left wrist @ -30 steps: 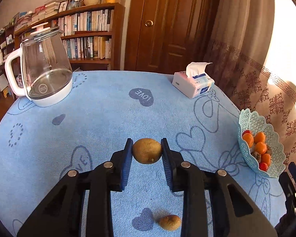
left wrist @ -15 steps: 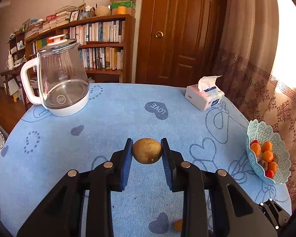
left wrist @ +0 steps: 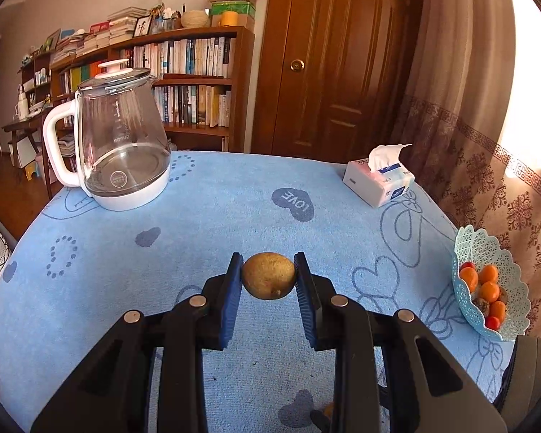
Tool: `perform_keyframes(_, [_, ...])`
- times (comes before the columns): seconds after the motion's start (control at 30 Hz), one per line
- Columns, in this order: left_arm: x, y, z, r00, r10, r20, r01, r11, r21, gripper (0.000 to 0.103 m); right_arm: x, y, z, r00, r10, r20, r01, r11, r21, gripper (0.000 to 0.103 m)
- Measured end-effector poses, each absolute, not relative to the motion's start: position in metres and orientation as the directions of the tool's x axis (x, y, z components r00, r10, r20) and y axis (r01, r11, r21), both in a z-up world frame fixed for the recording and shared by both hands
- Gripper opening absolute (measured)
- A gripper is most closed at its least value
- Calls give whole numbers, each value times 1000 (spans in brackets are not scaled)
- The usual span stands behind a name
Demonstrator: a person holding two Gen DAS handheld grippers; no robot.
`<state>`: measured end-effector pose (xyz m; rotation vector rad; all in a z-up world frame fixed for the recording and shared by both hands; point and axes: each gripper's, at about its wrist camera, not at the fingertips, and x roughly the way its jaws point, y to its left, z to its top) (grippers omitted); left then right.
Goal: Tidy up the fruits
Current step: 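Grasp another small yellow-brown fruit with the right tool while the left tool holds its fruit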
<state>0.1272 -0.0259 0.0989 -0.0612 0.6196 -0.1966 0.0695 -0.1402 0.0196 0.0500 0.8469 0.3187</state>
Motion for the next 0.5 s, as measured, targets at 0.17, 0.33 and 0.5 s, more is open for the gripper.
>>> perform_keyframes(0.17, [126,-27,99,796,-203,-570,167,979,-116,29,72,-140,15,607,276,-745,-245,957,155,36])
perform_keyframes(0.33, [126,-27,99,796,-203,-570,166,979,-117,29,70,-139,17,611,283,-739,-253,955,156,28])
perform_keyframes(0.5, [126,-26,99,795,-202,-572,160,979,-122,29,64,-141,19,614,302,-730,-252,951,181,28])
